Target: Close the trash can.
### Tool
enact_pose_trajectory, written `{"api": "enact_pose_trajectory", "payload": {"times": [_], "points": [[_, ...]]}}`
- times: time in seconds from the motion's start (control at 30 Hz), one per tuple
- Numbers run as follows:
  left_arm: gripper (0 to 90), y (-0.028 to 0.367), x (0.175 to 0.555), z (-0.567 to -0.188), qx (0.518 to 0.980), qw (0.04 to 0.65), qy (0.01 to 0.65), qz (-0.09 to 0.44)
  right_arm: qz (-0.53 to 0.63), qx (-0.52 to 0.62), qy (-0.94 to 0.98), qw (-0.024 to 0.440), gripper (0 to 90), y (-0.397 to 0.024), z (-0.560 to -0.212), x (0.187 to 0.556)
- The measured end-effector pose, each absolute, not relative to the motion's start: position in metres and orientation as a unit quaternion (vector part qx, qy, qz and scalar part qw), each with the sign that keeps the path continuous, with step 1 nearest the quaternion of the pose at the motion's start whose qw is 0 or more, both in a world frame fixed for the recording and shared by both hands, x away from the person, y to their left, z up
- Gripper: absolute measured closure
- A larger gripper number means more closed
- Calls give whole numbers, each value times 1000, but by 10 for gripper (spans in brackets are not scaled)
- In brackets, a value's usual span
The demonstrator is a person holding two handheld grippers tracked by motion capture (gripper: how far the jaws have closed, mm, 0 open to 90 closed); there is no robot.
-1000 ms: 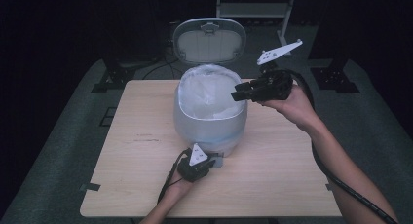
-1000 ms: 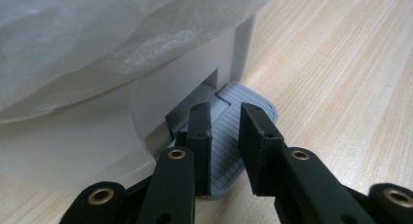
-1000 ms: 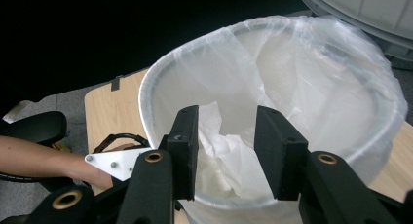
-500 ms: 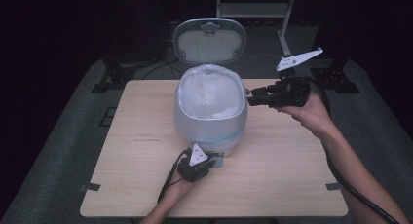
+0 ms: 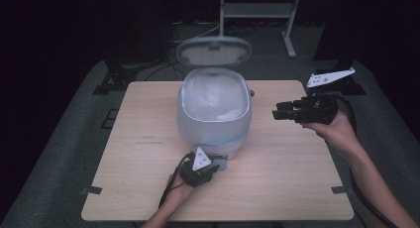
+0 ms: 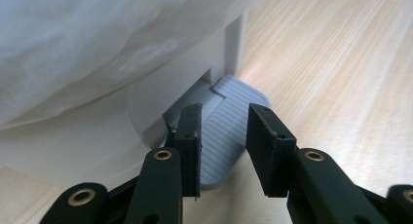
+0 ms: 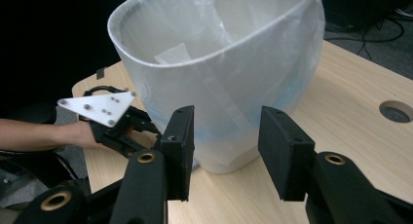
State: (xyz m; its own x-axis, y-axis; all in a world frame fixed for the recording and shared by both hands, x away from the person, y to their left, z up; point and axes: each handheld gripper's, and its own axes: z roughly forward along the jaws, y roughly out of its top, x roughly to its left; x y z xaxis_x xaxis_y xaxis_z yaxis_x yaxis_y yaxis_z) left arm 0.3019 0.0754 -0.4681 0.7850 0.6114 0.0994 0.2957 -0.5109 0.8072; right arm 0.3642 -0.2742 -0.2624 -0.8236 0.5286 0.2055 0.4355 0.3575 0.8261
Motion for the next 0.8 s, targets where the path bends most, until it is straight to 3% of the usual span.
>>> {"api": "enact_pose_trajectory", "payload": {"times": [0.2,0.8], "points": [[636,75,293,-454,854,415,241,198,485,298,821,53,563,-283,-272,359],[517,99,287,-438,849,413,260,201,476,313,820,56,549,-296,-303,346]]}}
